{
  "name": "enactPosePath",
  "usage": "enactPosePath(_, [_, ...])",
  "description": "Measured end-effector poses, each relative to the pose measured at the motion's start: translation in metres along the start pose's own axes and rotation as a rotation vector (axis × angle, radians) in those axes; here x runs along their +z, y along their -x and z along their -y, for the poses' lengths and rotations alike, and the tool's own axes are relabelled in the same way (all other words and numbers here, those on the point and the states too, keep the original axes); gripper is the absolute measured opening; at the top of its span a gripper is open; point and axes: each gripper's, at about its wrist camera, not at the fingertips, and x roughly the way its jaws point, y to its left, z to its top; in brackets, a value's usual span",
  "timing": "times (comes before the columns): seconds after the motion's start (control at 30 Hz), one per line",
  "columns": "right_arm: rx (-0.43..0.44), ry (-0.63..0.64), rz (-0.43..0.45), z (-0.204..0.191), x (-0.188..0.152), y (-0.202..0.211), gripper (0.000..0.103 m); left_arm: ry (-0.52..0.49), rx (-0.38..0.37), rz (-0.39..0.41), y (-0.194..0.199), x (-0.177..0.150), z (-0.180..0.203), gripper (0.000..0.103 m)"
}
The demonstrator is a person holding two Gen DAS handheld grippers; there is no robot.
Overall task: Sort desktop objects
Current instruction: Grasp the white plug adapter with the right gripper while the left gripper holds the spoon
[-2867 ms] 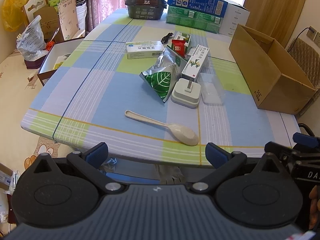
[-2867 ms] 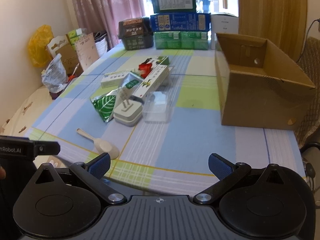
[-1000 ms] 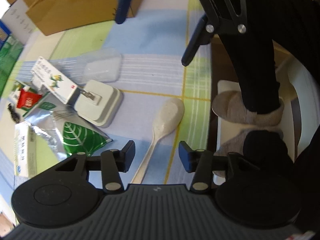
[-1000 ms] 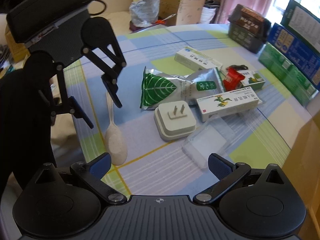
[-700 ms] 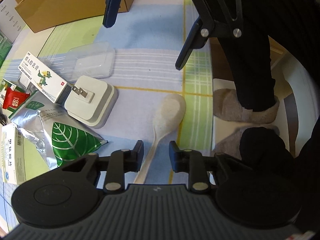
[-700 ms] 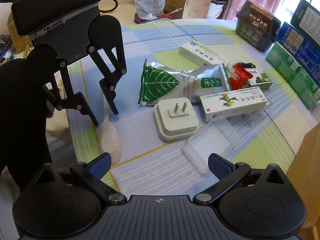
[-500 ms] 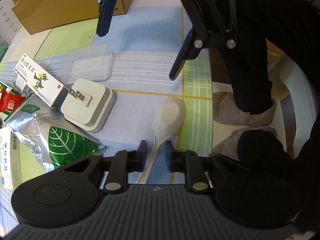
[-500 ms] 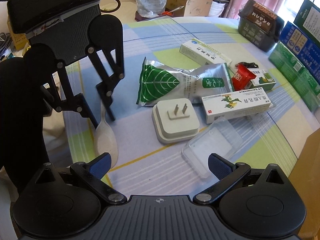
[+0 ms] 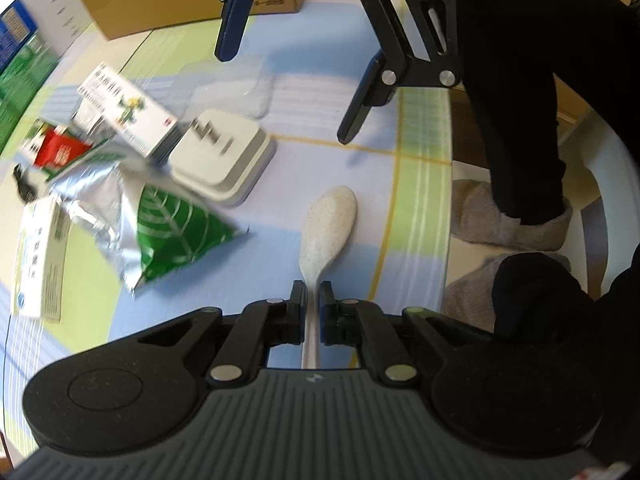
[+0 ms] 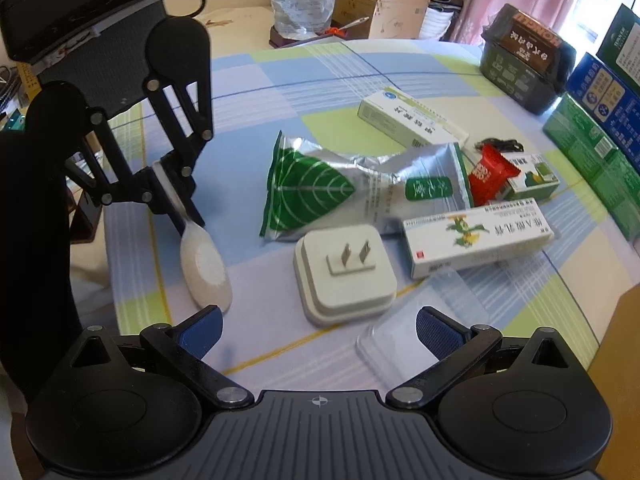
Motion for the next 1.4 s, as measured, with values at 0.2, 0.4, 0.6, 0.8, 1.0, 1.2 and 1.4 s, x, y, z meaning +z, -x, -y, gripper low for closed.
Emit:
enactPosePath(0.2, [0.011,0.040,-0.006,0.006,0.016,-0.015,0.101,0.014,0.021,-0.002,0.004,-0.011,-0.001,0.003])
enactPosePath(0.4, [0.047,0.064,-0.051,0.016,0.025,-0.036,0.092,0.041,0.053,0.009,0.009,-0.018,-0.009,0.003])
enactPosePath(0.6, [0.075,0.070,-0.091,0.021,0.027,-0.057,0.087,0.051,0.070,0.007,0.012,-0.022,-0.013,0.003])
enactPosePath(0.8, [0.101,0.032,-0.089,0.026,0.031,-0.061,0.081,0.063,0.082,0.008,0.015,-0.023,-0.013,0.003])
enactPosePath(1.0, [0.089,-0.004,-0.091,0.025,0.032,-0.059,0.064,0.091,0.095,-0.001,0.016,-0.023,-0.015,0.003])
enactPosePath(1.2, [0.051,-0.039,-0.062,0.015,0.027,-0.046,0.064,0.121,0.128,-0.014,0.020,-0.019,-0.012,0.003])
enactPosePath(1.4, [0.007,-0.103,-0.007,0.008,0.024,-0.020,0.062,0.154,0.168,-0.024,0.030,-0.015,-0.009,0.003])
